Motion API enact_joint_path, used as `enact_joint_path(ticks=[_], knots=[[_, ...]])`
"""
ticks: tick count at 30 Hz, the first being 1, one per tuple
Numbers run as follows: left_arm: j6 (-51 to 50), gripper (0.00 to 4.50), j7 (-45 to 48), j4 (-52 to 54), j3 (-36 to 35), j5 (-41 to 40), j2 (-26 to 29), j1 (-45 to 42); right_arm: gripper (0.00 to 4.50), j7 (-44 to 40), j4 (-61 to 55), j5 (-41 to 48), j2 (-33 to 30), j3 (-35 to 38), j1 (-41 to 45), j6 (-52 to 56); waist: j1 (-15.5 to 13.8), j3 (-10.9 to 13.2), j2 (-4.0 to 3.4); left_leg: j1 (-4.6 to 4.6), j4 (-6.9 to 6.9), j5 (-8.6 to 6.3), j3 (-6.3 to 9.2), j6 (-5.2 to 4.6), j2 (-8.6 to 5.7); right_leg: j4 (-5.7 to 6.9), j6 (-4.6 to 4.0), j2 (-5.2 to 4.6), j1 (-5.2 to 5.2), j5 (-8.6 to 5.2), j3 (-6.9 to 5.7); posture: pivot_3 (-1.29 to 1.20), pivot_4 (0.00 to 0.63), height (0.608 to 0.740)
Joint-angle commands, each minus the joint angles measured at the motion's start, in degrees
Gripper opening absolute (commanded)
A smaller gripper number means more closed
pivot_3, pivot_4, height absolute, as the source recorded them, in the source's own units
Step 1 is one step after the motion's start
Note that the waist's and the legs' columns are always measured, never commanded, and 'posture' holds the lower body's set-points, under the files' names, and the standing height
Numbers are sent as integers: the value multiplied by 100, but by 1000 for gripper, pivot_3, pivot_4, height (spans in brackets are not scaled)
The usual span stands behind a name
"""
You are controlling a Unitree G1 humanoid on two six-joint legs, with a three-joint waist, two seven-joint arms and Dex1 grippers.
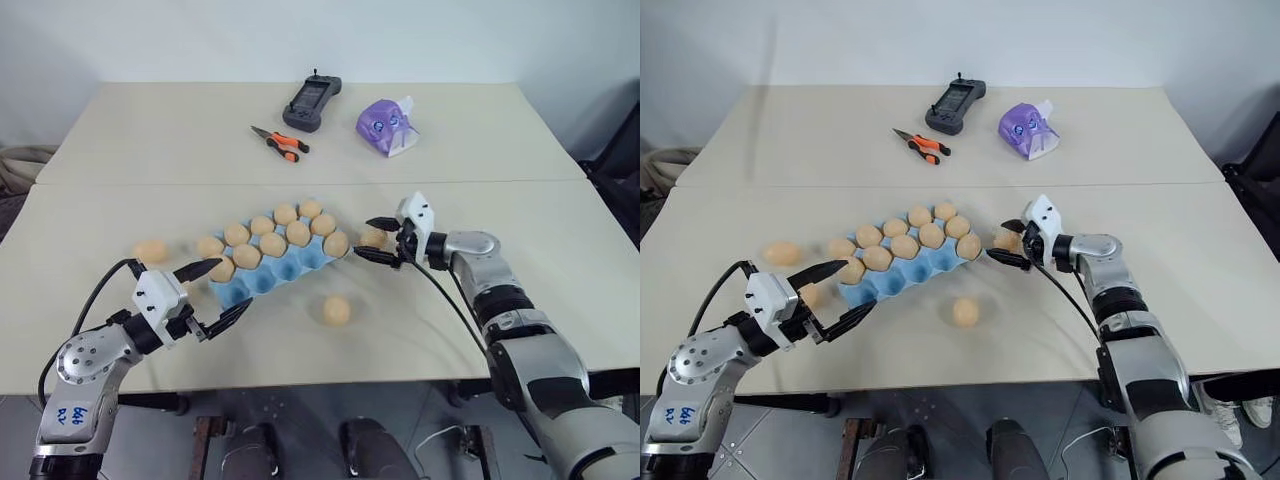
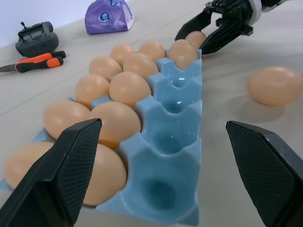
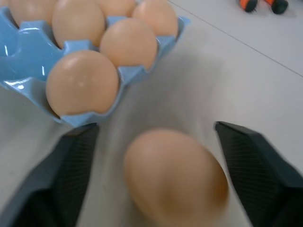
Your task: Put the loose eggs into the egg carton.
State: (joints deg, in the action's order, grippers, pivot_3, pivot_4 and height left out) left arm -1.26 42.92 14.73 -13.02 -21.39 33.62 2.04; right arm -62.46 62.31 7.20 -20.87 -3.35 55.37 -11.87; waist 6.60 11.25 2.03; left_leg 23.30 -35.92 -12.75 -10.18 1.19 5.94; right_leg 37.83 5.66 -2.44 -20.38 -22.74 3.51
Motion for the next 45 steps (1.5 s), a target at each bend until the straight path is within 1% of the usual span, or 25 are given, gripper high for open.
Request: enact_joint_path(ticks=[1, 2, 3, 4, 10, 14, 18, 21, 24, 26, 28, 30, 33, 34, 37, 41, 43, 45], knots=[[33, 4500, -104, 234, -166, -29, 23, 10, 2499, 56, 78, -4, -54, 202, 160, -245, -2, 0, 0, 0, 0, 0, 0, 0, 0, 0, 0, 0, 0, 0, 0, 0, 150, 740], [32, 4500, -107, 235, -185, -34, 36, 24, 2218, -2, 61, 12, -84, 221, 147, -247, -3, 0, 0, 0, -1, 0, 1, 0, -1, 1, 0, 0, 0, 0, 0, 0, 150, 740], [28, 4500, -107, 238, -202, -41, 45, 44, 2064, -31, 34, 9, -119, 231, 131, -260, -4, 0, 0, 0, -2, 0, 1, 0, -1, 1, 0, 0, 0, 0, 0, 0, 150, 740], [32, 4500, -101, 239, -217, -44, 54, 70, 2007, -38, -6, -4, -156, 242, 114, -271, -4, 0, 0, 0, -2, 0, 1, 0, 0, 1, 0, 0, 0, 0, 0, 0, 150, 740], [91, 4500, -103, 148, -209, -24, 54, 100, 2007, -405, -565, 311, -165, 460, 70, -45, 2, 1, -3, 0, 0, -1, 1, 1, 3, 1, 0, -2, -1, 0, 1, 0, 150, 740], [90, 4500, -58, 36, -175, -30, 73, 1, 2007, -481, -1921, 835, 306, 463, 8, 857, 25, 2, -4, 0, 0, 0, 1, 4, 13, 5, 0, 0, -3, 0, 2, 0, 150, 740], [64, 4500, 79, -238, -78, -38, 66, -45, 2007, -119, -3174, 830, 959, -11, -399, 1616, 59, 2, -4, -1, 8, 2, 3, 13, 31, 8, -3, 3, -8, -1, -1, 0, 150, 740], [66, 4500, 176, -316, -18, -51, 55, -110, 2007, 127, -3494, 678, 1259, -269, -652, 1797, 43, 2, -4, 5, 20, 4, 6, 17, 30, 4, -5, 0, -13, -3, -7, 0, 150, 740], [2, 4500, 177, -255, -19, -108, 39, -130, 2007, 243, -3461, 488, 1345, -486, -749, 1733, -17, 2, -4, 24, 18, 5, 5, 11, 15, 2, -5, 0, -28, -3, -11, 0, 150, 740], [-40, 4500, 214, -128, -25, -147, 58, -51, 2007, 278, -3457, 471, 1361, -500, -781, 1597, -19, 2, -3, 25, 16, 5, 5, 5, 7, 1, -3, -2, -28, -2, -11, 0, 150, 740], [-101, 4500, 222, 5, -26, -191, 57, 27, 2719, 323, -3515, 502, 1321, -447, -789, 1622, -19, 2, -3, 25, 15, 5, 4, 4, 6, 2, -2, -1, -27, -2, -11, 0, 150, 740], [-164, 4500, 234, 112, 8, -239, 38, 71, 3330, 341, -3642, 562, 1225, -363, -809, 1652, -19, 2, -3, 24, 17, 5, 5, 5, 7, 2, -3, -4, -27, -2, -11, 0, 150, 740], [-218, 4500, 303, 244, 121, -265, 18, 107, 4388, 157, -4229, 833, 924, -226, -1042, 1887, -38, 2, -3, 24, 23, 7, 10, 10, 7, 0, -4, -7, -28, -2, -14, 0, 150, 740], [-226, 4500, 334, 274, 152, -284, 11, 98, 4456, 91, -4482, 930, 784, -184, -1178, 1984, -41, 2, -3, 25, 26, 6, 11, 11, 7, -3, -5, -9, -28, -3, -14, 0, 150, 740], [-285, 4500, 425, 265, 223, -366, 7, 0, 4456, -101, -5313, 1251, 269, 38, -1747, 2265, -80, 2, -3, 26, 35, 6, 12, 10, 7, -15, -4, -10, -26, -3, -14, 0, 150, 740], [-334, 4500, 726, 186, 442, -457, 44, -210, 4456, -110, -6441, 1809, -553, 709, -2768, 2750, -173, 2, -3, 26, 40, 2, 11, 10, 0, -31, -5, -11, -24, -3, -12, 0, 150, 740], [-239, 4500, 1079, 34, 656, -347, 154, -334, 4456, -186, -6869, 1952, -1102, 1267, -3659, 2766, -207, 2, -3, 25, 43, 1, 12, 11, -3, -38, -5, -12, -20, -3, -11, 0, 150, 740], [-176, 4500, 1341, -88, 751, -309, 245, -389, 4456, -147, -7128, 2125, -1372, 1643, -4225, 2800, -274, 1, -3, 25, 50, 0, 16, 10, -10, -50, -5, -12, -15, -3, -14, 0, 150, 740]])
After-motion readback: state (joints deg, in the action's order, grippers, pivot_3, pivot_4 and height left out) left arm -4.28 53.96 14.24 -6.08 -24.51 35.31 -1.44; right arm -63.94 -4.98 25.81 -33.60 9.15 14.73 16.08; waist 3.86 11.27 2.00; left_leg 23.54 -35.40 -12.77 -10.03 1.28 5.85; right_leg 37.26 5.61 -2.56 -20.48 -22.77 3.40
